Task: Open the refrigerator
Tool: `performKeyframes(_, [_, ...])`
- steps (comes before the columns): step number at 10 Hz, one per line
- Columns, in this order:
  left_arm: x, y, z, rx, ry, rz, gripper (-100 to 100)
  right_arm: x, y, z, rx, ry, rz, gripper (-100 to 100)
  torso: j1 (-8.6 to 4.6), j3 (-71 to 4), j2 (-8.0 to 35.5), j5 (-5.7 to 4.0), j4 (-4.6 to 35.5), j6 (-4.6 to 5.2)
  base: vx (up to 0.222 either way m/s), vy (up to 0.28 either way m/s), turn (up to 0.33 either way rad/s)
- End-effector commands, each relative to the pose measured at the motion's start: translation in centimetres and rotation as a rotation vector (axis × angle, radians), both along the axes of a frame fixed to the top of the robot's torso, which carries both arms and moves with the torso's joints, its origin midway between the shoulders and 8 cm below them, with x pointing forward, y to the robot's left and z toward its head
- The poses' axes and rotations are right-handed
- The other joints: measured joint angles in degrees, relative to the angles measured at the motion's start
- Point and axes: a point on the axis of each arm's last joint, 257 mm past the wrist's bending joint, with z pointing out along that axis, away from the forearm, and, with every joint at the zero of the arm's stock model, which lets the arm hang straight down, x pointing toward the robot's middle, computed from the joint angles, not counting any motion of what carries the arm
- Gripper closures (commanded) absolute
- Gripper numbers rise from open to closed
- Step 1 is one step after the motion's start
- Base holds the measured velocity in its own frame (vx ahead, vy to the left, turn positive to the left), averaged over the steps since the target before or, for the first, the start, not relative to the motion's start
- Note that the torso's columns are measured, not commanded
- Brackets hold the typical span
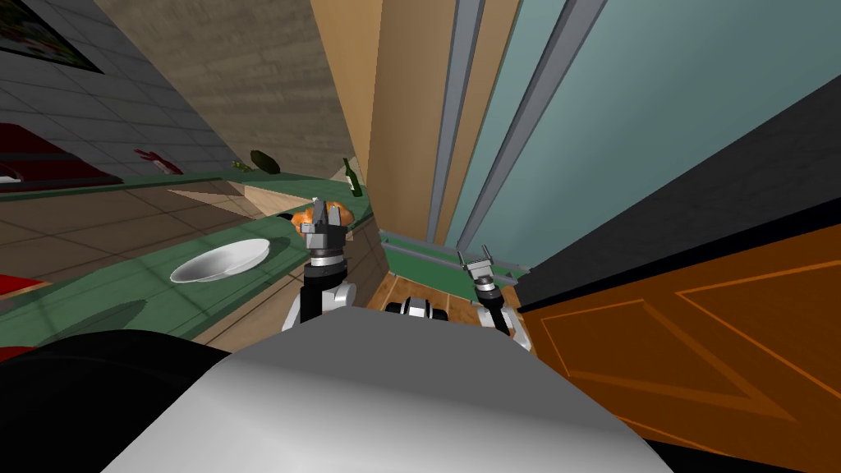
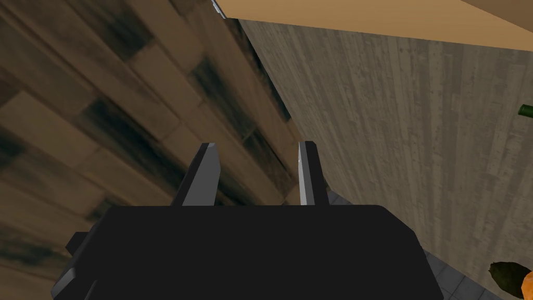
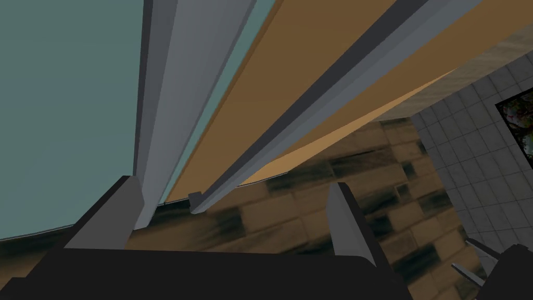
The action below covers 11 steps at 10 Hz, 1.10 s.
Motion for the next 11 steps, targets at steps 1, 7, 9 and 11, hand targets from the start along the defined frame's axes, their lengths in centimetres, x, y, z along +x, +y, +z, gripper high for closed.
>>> performKeyframes(1, [0.0, 0.0, 0.0, 0.0, 0.0, 0.0, 0, 0.1, -0.1, -1.2, -0.063, -0.012, -0.034, -100, 0.0, 0.1, 0.1, 0.0, 0.0, 0.0, 0.037, -0.019, -0.013])
performKeyframes(7, [0.0, 0.0, 0.0, 0.0, 0.0, 0.0, 0, 0.3, -0.3, -3.3, -0.184, -0.038, -0.105, -100, -0.01, 0.0, 0.0, -0.01, 0.0, -0.01, 0.05, -0.014, -0.007])
performKeyframes(9, [0.0, 0.0, 0.0, 0.0, 0.0, 0.0, 0, 0.4, -0.4, -4.4, -0.231, -0.045, -0.133, -100, -0.03, 0.0, 0.0, -0.01, 0.0, 0.0, 0.037, -0.014, -0.013])
performKeyframes(11, [0.0, 0.0, 0.0, 0.0, 0.0, 0.0, 0, 0.4, -0.4, -5.4, -0.275, -0.051, -0.16, -100, -0.03, 0.0, -0.1, -0.01, 0.0, 0.0, 0.051, -0.018, -0.012])
